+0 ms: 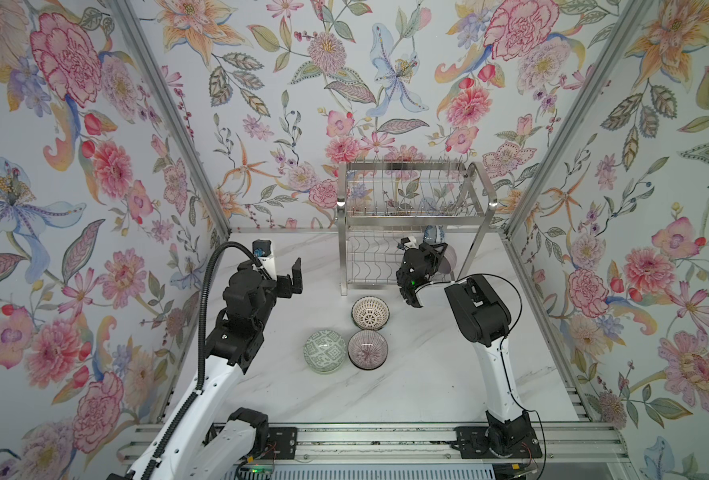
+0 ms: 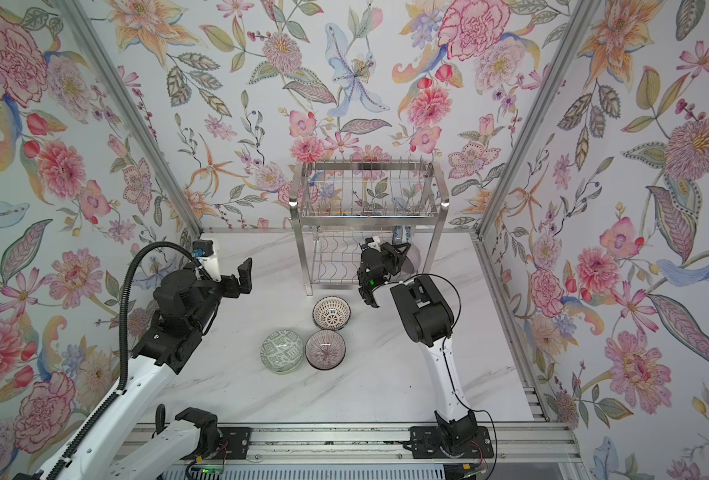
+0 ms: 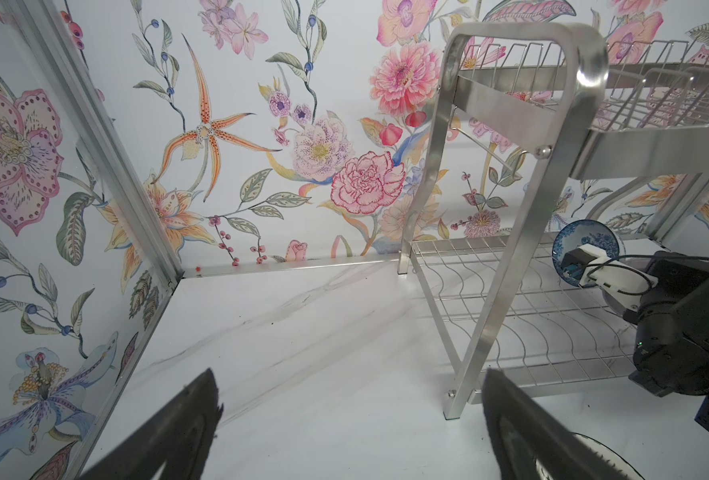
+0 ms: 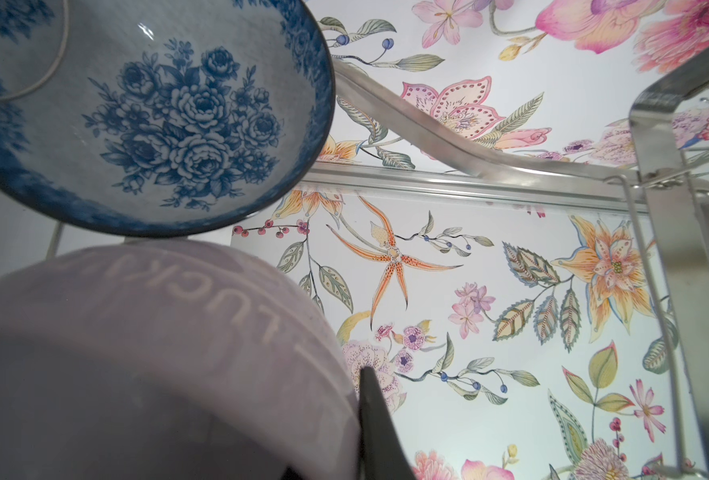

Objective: Load the bowls into the dish rack
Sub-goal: 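Lower the lilac bowl into the rack slots beside the blue floral bowl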

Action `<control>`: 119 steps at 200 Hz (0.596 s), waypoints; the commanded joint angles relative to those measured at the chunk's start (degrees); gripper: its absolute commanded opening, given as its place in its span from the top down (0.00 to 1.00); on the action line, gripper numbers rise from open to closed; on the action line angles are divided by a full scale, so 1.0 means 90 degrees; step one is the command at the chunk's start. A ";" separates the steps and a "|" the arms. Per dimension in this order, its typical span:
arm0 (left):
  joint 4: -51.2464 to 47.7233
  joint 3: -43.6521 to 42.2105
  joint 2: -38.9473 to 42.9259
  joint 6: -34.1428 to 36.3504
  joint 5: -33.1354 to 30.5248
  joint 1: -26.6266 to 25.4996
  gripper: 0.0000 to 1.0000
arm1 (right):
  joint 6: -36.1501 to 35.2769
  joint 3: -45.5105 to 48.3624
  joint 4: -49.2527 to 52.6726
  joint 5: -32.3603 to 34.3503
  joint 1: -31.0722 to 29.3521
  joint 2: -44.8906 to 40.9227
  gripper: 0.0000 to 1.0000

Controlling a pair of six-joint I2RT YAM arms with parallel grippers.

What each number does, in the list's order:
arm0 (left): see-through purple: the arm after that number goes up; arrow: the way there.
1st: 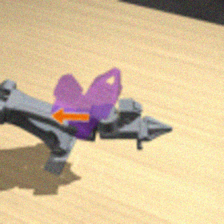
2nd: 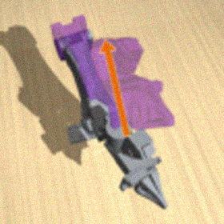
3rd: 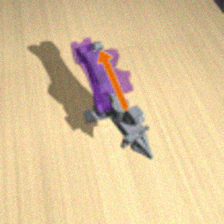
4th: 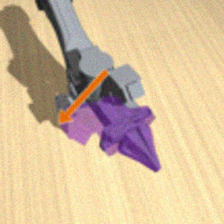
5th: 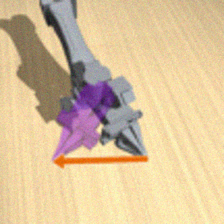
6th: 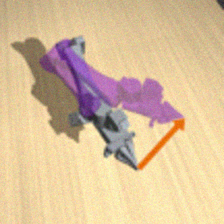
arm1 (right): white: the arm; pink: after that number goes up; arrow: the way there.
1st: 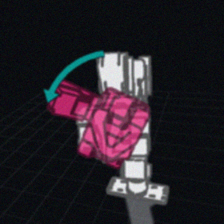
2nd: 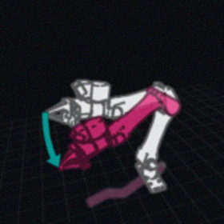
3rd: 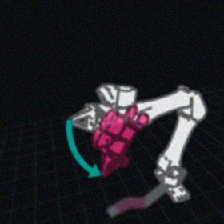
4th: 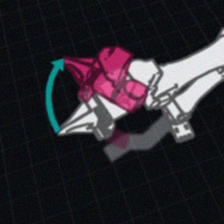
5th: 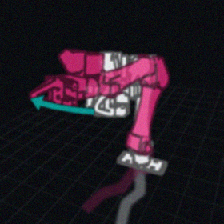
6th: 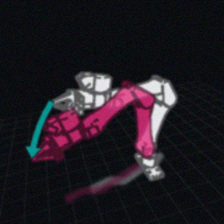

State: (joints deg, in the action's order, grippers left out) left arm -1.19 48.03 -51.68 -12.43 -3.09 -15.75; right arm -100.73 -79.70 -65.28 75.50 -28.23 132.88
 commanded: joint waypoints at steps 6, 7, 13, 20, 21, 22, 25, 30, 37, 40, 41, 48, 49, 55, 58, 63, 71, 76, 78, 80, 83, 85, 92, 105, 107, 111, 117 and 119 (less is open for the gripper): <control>0.0087 -0.0073 0.0100 -0.0056 0.0165 0.0079 0.01 | 0.0205 0.0112 0.0479 0.0057 -0.0270 0.0402 0.87; 0.0085 -0.0073 0.0099 -0.0055 0.0162 0.0080 0.01 | 0.0205 0.0109 0.0482 0.0053 -0.0271 0.0402 0.87; 0.0078 -0.0073 0.0098 -0.0057 0.0162 0.0082 0.01 | 0.0236 0.0081 0.0519 0.0064 -0.0281 0.0402 0.87; 0.0081 -0.0073 0.0116 -0.0061 0.0153 0.0087 0.01 | 0.0288 0.0067 0.0588 0.0066 -0.0291 0.0375 0.87; 0.0082 -0.0073 0.0117 -0.0058 0.0156 0.0079 0.01 | 0.0295 0.0062 0.0600 0.0062 -0.0291 0.0374 0.87; 0.0083 -0.0073 0.0117 -0.0056 0.0157 0.0084 0.00 | 0.0309 0.0059 0.0621 0.0065 -0.0291 0.0373 0.87; 0.0083 -0.0073 0.0122 -0.0064 0.0153 0.0082 0.01 | 0.0353 0.0046 0.0654 0.0068 -0.0299 0.0365 0.87; 0.0080 -0.0082 0.0126 -0.0064 0.0157 0.0083 0.01 | 0.0401 0.0038 0.0744 0.0068 -0.0301 0.0355 0.87; 0.0081 -0.0083 0.0127 -0.0063 0.0139 0.0084 0.01 | 0.0445 0.0023 0.0778 0.0077 -0.0311 0.0343 0.87; 0.0078 -0.0083 0.0132 -0.0057 0.0139 0.0085 0.01 | 0.0464 0.0018 0.0794 0.0069 -0.0318 0.0339 0.86; 0.0076 -0.0083 0.0134 -0.0061 0.0143 0.0083 0.01 | 0.0471 0.0013 0.0801 0.0068 -0.0314 0.0336 0.86; 0.0072 -0.0083 0.0137 -0.0064 0.0139 0.0079 0.01 | 0.0545 0.0009 0.0912 0.0075 -0.0311 0.0338 0.86; 0.0078 -0.0083 0.0137 -0.0064 0.0139 0.0079 0.01 | 0.0551 0.0009 0.0919 0.0076 -0.0311 0.0341 0.86; 0.0075 -0.0083 0.0145 -0.0065 0.0139 0.0084 0.00 | 0.0619 0.0008 0.1005 0.0086 -0.0311 0.0324 0.87; 0.0074 -0.0083 0.0140 -0.0065 0.0140 0.0084 0.00 | 0.0653 0.0007 0.1048 0.0091 -0.0311 0.0322 0.86; 0.0074 -0.0082 0.0145 -0.0063 0.0141 0.0077 0.01 | 0.0720 0.0003 0.1132 0.0092 -0.0311 0.0308 0.86; 0.0075 -0.0092 0.0152 -0.0065 0.0139 0.0084 0.01 | 0.0855 0.0015 0.1317 0.0091 -0.0311 0.0282 0.86; 0.0082 -0.0093 0.0147 -0.0065 0.0144 0.0079 0.00 | 0.0943 0.0014 0.1408 0.0097 -0.0313 0.0268 0.86; 0.0083 -0.0093 0.0147 -0.0065 0.0140 0.0072 0.01 | 0.0976 0.0022 0.1444 0.0092 -0.0311 0.0256 0.86; 0.0081 -0.0093 0.0147 -0.0065 0.0144 0.0078 0.01 | 0.1011 0.0021 0.1482 0.0093 -0.0316 0.0248 0.86; 0.0077 -0.0093 0.0147 -0.0065 0.0145 0.0084 0.01 | 0.1056 0.0019 0.1538 0.0096 -0.0320 0.0246 0.86; 0.0082 -0.0093 0.0154 -0.0065 0.0140 0.0086 0.01 | 0.1085 0.0026 0.1586 0.0097 -0.0320 0.0231 0.86; 0.0074 -0.0102 0.0147 -0.0065 0.0150 0.0084 0.01 | 0.1227 0.0023 0.1728 0.0097 -0.0311 0.0201 0.85; 0.0085 -0.0102 0.0148 -0.0071 0.0152 0.0085 0.01 | 0.1409 0.0008 0.1968 0.0080 -0.0316 0.0135 0.80; 0.0086 -0.0102 0.0147 -0.0074 0.0152 0.0088 0.01 | 0.1442 0.0001 0.2006 0.0085 -0.0312 0.0130 0.80; 0.0092 -0.0102 0.0147 -0.0074 0.0150 0.0081 0.01 | 0.1496 -0.0009 0.2101 0.0082 -0.0311 0.0120 0.79; 0.0084 -0.0102 0.0140 -0.0074 0.0149 0.0077 0.01 | 0.1587 -0.0031 0.2227 0.0073 -0.0316 0.0085 0.79; 0.0084 -0.0102 0.0138 -0.0074 0.0151 0.0081 0.01 | 0.1623 -0.0038 0.2261 0.0069 -0.0317 0.0078 0.79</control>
State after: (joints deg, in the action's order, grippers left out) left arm -1.19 48.01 -51.09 -12.43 -2.92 -15.75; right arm -91.61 -80.31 -55.09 77.12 -30.55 132.84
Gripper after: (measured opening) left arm 0.994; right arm 0.202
